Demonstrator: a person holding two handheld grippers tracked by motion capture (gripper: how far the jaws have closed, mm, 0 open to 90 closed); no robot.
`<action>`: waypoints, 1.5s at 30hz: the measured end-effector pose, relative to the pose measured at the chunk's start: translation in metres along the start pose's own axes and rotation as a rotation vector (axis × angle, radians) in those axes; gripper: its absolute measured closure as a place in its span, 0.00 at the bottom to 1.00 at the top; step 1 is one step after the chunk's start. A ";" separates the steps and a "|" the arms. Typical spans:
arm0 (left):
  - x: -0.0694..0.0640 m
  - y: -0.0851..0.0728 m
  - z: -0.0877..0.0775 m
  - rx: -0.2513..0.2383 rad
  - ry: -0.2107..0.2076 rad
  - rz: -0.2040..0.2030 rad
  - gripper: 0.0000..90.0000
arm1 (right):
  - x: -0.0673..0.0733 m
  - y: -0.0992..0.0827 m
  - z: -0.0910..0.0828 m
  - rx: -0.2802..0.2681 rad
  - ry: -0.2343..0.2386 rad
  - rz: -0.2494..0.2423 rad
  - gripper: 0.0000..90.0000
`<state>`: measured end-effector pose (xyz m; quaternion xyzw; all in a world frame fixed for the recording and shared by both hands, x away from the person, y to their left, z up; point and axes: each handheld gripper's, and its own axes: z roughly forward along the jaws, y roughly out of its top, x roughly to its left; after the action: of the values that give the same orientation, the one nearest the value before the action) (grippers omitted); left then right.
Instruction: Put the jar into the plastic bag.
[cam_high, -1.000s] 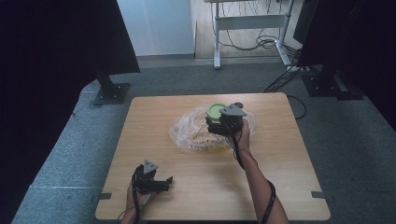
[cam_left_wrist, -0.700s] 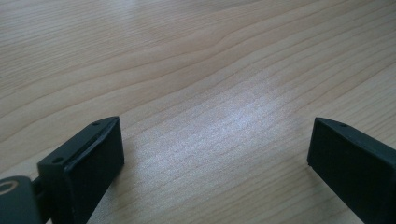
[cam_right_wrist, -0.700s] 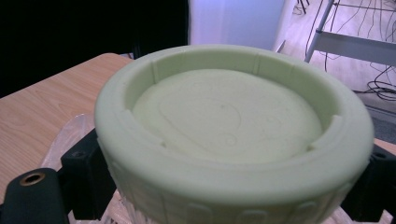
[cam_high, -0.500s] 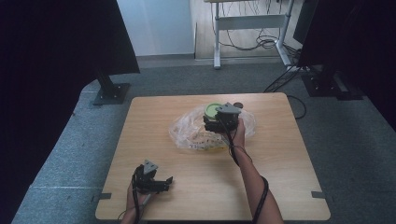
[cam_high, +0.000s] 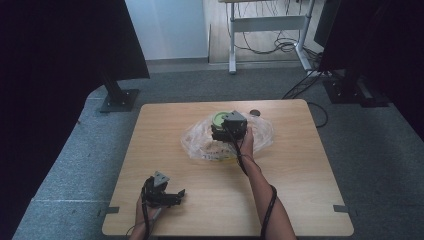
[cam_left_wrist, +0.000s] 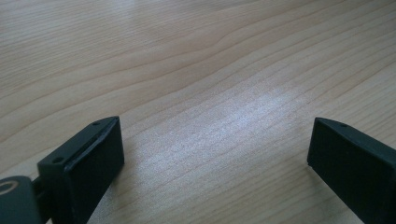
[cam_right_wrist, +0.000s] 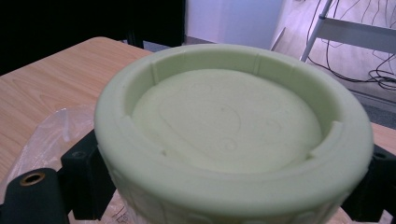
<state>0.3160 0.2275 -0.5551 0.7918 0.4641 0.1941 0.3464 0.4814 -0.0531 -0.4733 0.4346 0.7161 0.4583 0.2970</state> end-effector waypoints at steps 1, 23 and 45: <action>0.000 0.000 0.000 0.000 0.000 0.000 0.04 | 0.000 0.000 0.001 0.001 -0.001 0.002 0.12; -0.001 0.000 0.001 0.005 0.009 0.010 0.04 | -0.008 -0.019 0.014 0.021 -0.029 0.058 0.12; -0.002 0.000 0.001 0.007 0.011 0.014 0.04 | -0.003 -0.021 0.002 0.002 -0.080 0.067 0.00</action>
<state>0.3158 0.2254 -0.5555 0.7952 0.4612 0.1989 0.3397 0.4771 -0.0587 -0.4936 0.4767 0.6892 0.4496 0.3092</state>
